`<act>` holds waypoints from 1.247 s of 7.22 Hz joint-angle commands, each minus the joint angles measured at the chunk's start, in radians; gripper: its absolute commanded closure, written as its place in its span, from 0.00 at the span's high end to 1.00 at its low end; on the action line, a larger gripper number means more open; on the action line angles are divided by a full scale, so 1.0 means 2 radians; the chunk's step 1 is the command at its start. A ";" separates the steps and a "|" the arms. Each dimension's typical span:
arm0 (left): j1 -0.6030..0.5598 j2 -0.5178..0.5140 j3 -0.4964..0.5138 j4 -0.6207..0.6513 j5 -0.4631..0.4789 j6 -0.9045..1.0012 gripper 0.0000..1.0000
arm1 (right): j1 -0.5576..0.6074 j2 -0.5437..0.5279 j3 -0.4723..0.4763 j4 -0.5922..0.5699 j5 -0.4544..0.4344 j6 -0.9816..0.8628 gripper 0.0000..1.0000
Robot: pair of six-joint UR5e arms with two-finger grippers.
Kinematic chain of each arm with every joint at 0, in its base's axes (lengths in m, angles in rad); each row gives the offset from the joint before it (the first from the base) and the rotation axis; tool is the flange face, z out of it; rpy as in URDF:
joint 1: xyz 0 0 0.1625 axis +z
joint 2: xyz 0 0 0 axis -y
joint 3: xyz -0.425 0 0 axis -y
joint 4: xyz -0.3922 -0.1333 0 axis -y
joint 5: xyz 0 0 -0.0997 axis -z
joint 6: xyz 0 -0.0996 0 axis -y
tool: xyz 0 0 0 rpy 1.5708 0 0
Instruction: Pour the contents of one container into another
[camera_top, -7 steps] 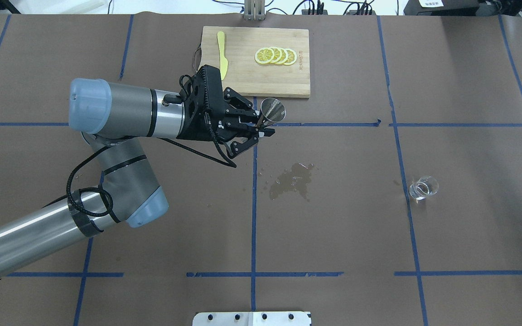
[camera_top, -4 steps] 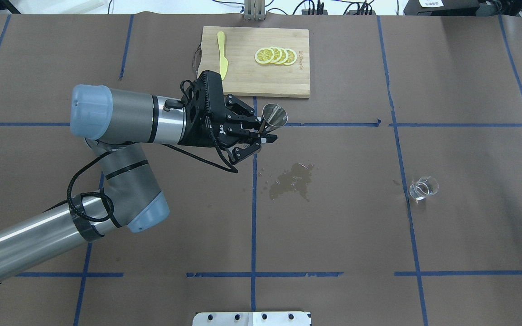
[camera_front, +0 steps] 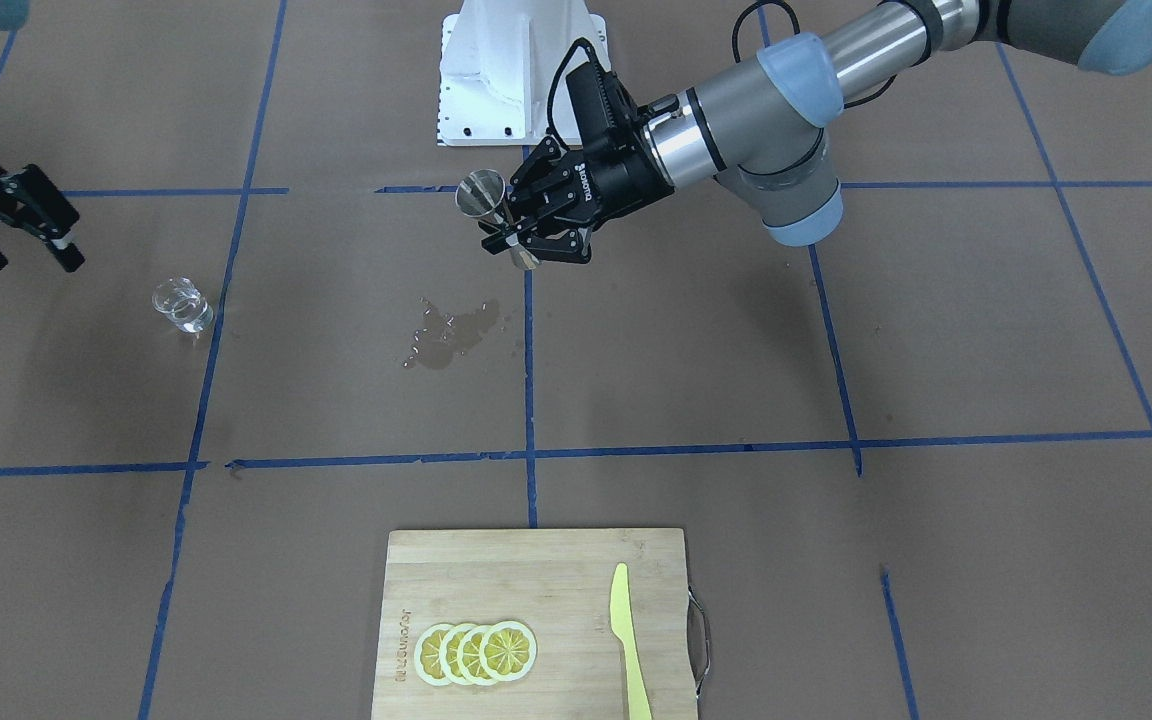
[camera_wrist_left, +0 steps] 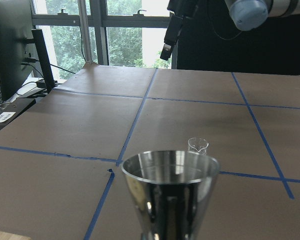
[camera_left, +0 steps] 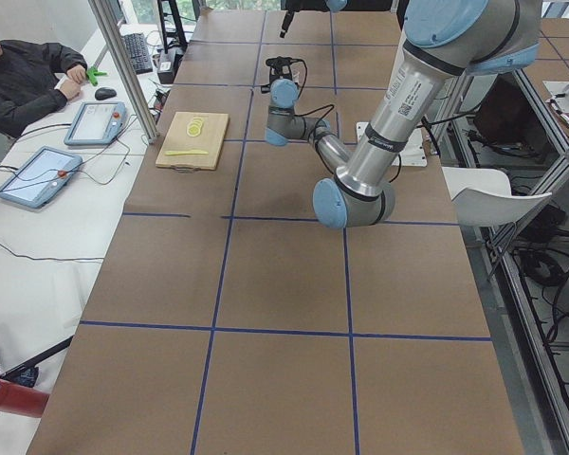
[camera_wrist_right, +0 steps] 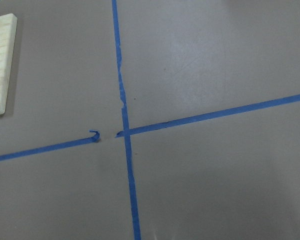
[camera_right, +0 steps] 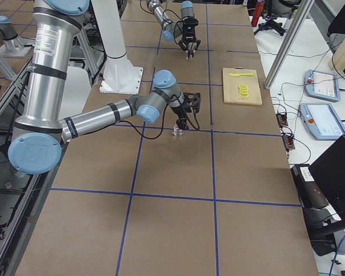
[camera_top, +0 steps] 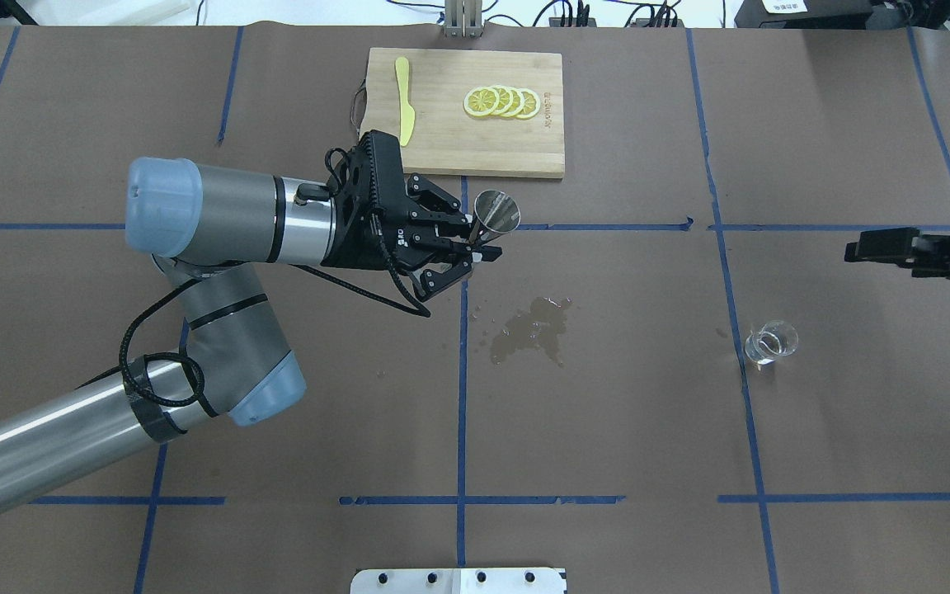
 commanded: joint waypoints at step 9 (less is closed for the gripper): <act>0.000 0.002 -0.002 -0.002 0.015 0.000 0.00 | -0.339 -0.003 -0.095 0.005 -0.627 0.173 1.00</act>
